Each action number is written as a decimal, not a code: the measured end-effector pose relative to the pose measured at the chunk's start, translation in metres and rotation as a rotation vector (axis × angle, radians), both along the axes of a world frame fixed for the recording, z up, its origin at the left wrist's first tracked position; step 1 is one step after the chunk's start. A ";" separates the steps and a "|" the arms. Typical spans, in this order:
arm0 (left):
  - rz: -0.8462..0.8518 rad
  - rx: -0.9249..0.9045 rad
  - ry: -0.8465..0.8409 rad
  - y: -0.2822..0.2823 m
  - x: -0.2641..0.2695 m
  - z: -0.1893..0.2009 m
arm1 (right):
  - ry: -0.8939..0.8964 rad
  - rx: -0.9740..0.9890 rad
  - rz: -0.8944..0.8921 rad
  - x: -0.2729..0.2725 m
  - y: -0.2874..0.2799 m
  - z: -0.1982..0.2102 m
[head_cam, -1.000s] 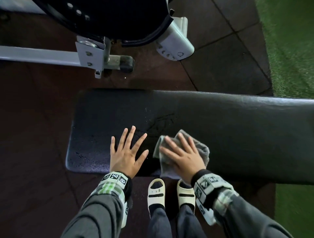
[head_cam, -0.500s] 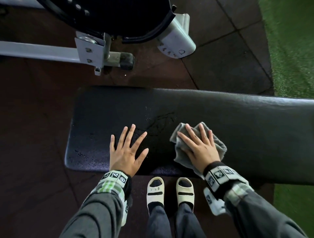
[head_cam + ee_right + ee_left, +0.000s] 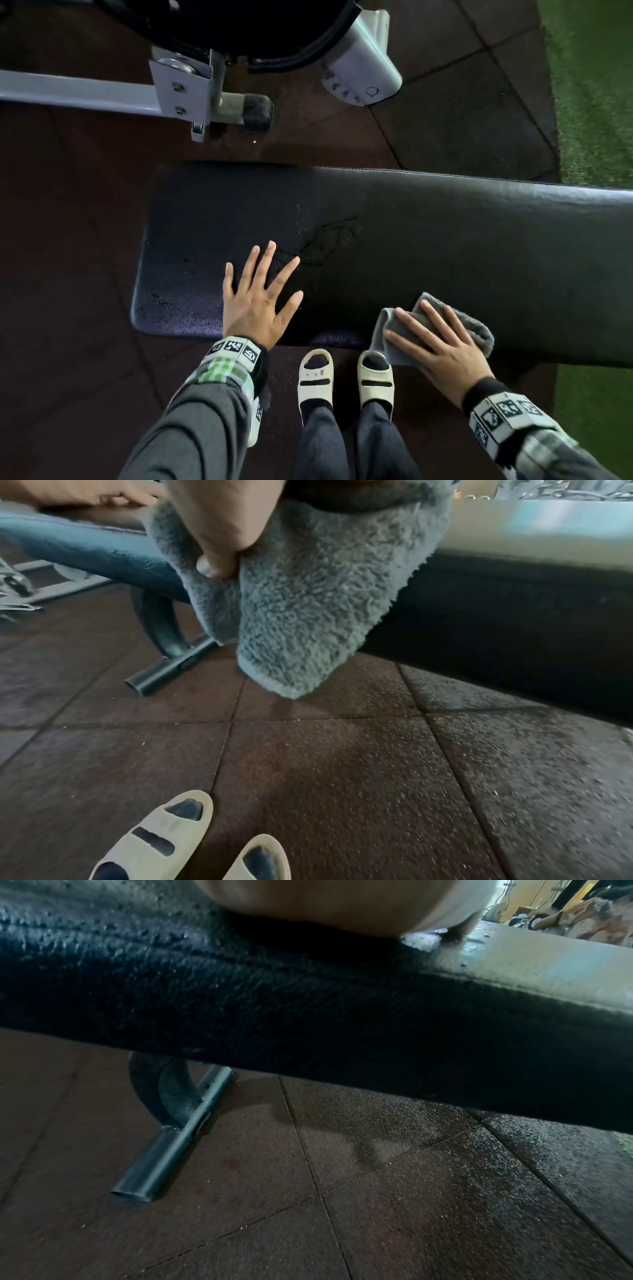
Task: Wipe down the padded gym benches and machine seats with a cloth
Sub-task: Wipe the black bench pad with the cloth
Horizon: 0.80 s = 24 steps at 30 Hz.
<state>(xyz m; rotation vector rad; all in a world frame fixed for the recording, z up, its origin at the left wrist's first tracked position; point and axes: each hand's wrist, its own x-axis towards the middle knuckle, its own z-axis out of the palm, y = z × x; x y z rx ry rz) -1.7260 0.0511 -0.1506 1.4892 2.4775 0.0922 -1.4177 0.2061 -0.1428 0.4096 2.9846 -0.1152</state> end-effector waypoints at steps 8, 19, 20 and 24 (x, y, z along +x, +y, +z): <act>0.009 0.006 0.001 0.000 0.001 0.000 | 0.015 -0.095 0.000 -0.082 -0.037 -0.001; 0.015 0.026 -0.007 -0.001 0.002 -0.001 | -0.006 -0.258 -0.043 -0.079 -0.024 0.011; 0.015 0.027 -0.005 0.000 0.002 -0.001 | -0.024 -0.258 -0.070 -0.083 -0.027 0.011; 0.026 0.030 0.001 0.000 0.003 -0.001 | -0.023 -0.246 -0.175 -0.104 -0.039 0.012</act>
